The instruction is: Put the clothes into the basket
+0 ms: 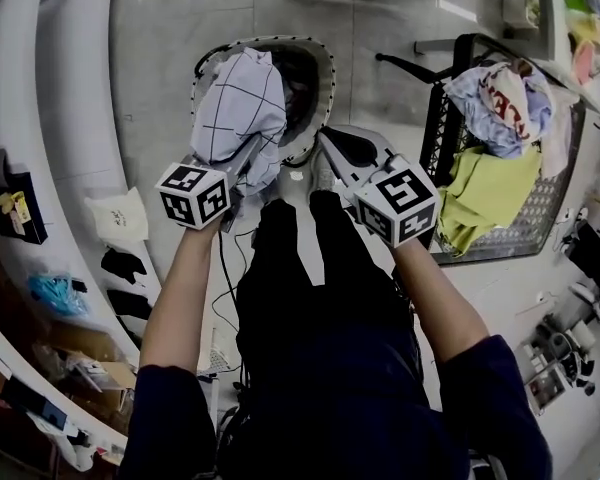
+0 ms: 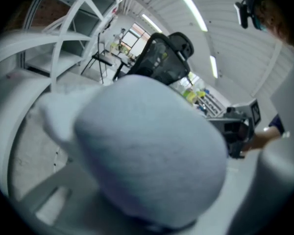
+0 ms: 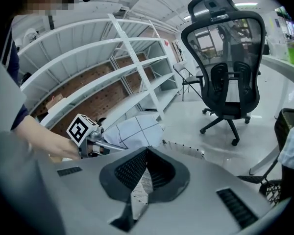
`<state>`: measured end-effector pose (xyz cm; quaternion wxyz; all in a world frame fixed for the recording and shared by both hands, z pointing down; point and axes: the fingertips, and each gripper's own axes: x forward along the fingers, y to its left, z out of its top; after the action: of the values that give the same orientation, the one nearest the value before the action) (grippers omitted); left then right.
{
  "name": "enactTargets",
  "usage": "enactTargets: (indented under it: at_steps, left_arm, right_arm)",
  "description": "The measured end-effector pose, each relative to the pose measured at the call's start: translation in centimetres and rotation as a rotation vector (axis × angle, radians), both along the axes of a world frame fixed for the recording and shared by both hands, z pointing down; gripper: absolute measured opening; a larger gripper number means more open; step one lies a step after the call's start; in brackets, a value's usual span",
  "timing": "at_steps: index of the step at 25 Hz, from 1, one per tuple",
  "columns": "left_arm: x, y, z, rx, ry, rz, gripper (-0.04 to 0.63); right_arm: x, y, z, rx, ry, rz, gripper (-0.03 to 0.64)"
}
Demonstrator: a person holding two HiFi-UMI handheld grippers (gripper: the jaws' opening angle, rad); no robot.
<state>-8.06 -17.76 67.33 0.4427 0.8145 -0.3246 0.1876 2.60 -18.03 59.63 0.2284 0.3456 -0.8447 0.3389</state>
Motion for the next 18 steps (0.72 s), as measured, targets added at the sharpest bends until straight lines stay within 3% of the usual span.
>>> enactTargets:
  at_steps: [13,14,16,18]
  left_arm:
    - [2.3,-1.3,10.6,-0.105,-0.244,0.129,0.144]
    - [2.5,-1.3,11.4,-0.121,-0.249,0.137,0.17]
    - [2.9,-1.1,12.4,-0.155,-0.258,0.151,0.317]
    - [3.0,-1.1,12.7,-0.163,-0.275,0.157,0.348]
  right_arm:
    - [2.4,0.1,2.5,-0.046,0.018,0.018,0.008]
    - [2.6,0.0,2.6,-0.047,0.019,0.02,0.008]
    - [2.7,-0.1,2.9,-0.047,0.015,0.021,0.006]
    - [2.7,-0.1,3.0,-0.05,0.009,0.02,0.008]
